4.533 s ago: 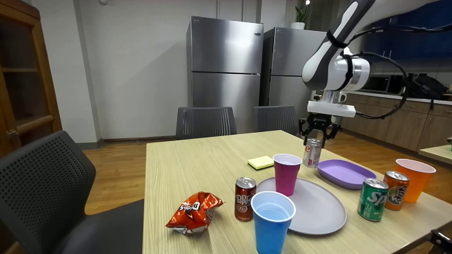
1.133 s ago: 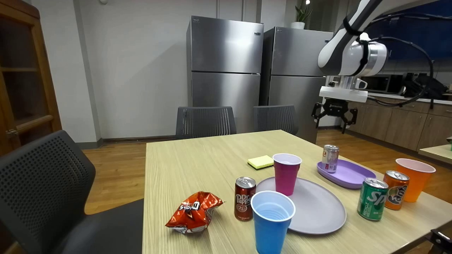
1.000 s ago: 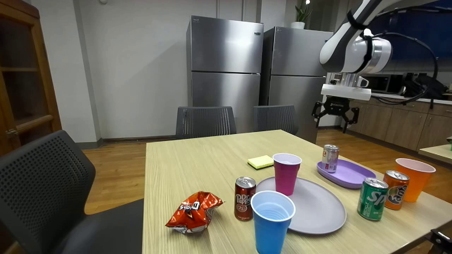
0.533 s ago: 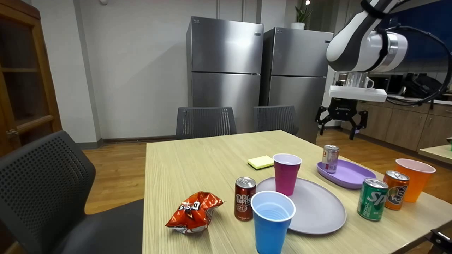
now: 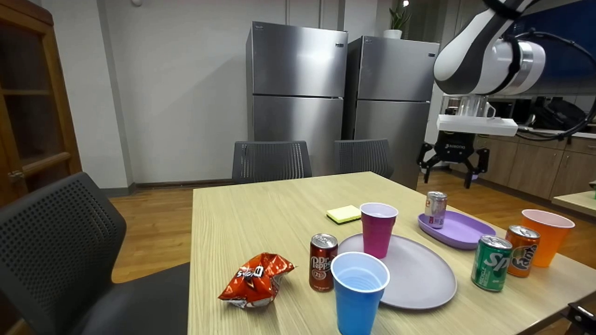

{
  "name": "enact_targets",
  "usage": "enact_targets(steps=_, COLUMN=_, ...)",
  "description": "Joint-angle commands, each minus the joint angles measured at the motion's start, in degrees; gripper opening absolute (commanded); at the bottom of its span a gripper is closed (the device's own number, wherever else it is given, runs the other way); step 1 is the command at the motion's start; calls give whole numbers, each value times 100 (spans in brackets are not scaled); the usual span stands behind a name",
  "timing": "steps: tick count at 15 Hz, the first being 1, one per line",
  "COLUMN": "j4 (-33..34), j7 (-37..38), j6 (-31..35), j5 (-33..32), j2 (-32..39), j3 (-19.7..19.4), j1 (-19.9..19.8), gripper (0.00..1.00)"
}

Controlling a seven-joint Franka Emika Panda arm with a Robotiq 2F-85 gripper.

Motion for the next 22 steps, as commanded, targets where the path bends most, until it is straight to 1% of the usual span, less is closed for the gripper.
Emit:
enact_targets(steps=1, j4=-85, j7=12, j6=97, j5=-6, j2=-34, j3=102, j1=-77, gripper=100)
enact_targets(steps=5, j4=-604, j7=157, j6=788, j5=-347, j2=-154, j3=57, j1=-28, gripper=100)
enact_targets(steps=10, j4=-1256, j7=196, j6=1357, j5=-775, j2=-203, j3=-9, j1=-20, gripper=100)
enact_targets(steps=15, j4=-1731, j7=305, j6=1648, j5=-1063, j2=-171, j3=-128, j1=-23, gripper=100)
enact_targets(steps=22, j4=-2178, j7=454, j6=1749, j5=-1438, j2=-202, j3=-350, j1=-27, gripper=100)
